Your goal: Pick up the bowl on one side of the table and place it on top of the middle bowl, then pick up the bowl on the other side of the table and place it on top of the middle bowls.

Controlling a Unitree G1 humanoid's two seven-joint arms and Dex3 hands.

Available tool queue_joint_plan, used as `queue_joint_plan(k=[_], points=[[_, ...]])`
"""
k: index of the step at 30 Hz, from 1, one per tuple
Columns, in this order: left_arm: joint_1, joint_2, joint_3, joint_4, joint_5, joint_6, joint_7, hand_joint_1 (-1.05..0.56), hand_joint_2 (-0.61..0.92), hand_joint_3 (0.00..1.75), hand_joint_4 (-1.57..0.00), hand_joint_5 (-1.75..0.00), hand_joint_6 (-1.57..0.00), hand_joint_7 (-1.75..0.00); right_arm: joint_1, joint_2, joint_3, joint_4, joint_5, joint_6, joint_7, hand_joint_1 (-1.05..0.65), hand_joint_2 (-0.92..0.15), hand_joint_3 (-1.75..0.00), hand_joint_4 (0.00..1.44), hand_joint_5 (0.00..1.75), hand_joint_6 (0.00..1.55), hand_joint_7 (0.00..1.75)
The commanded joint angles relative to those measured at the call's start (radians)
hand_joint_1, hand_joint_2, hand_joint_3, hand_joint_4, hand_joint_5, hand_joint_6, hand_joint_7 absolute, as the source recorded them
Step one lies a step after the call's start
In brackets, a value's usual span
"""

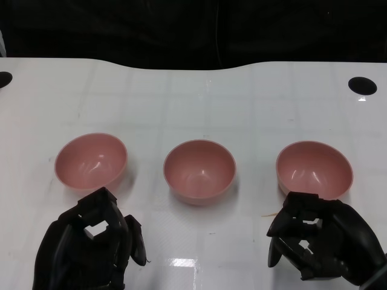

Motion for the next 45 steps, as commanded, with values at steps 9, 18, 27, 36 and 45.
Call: queue_joint_plan(k=[9,18,27,36,45], points=[[0.006,0.010,0.007,0.007,-0.013,-0.003,-0.013,-0.14,0.33,1.47,-0.91,-1.67,-0.85,-1.46,-0.031,-0.035,-0.017,0.045,-0.139,-0.196,-0.082,-0.32,-0.79,-0.34,0.69,1.07,0.82,0.31],[0.003,0.012,0.008,0.015,-0.022,-0.006,-0.027,-0.14,0.33,1.47,-0.91,-1.67,-0.85,-1.46,-0.042,-0.051,-0.028,0.077,-0.215,-0.293,-0.168,-0.33,-0.87,-0.07,0.42,0.69,0.58,0.06],[-0.008,0.011,0.012,0.030,-0.014,-0.013,-0.022,-0.14,0.35,1.44,-0.90,-1.68,-0.85,-1.46,-0.073,-0.067,-0.051,0.120,-0.421,-0.407,-0.374,-0.48,-0.86,-0.01,0.32,0.56,0.49,0.00],[-0.007,0.000,0.002,0.032,-0.007,-0.031,-0.026,-0.14,0.34,1.48,-0.90,-1.69,-0.84,-1.48,-0.067,-0.142,-0.060,0.023,-0.834,-0.381,-0.681,-0.63,-0.89,-0.01,0.25,0.54,0.43,0.00],[0.003,-0.006,-0.004,0.013,0.001,-0.018,-0.005,-0.14,0.33,1.50,-0.91,-1.68,-0.84,-1.48,-0.059,-0.190,0.023,-0.161,-1.118,-0.017,-0.693,-0.65,-0.87,0.00,0.26,0.41,0.38,0.01]])
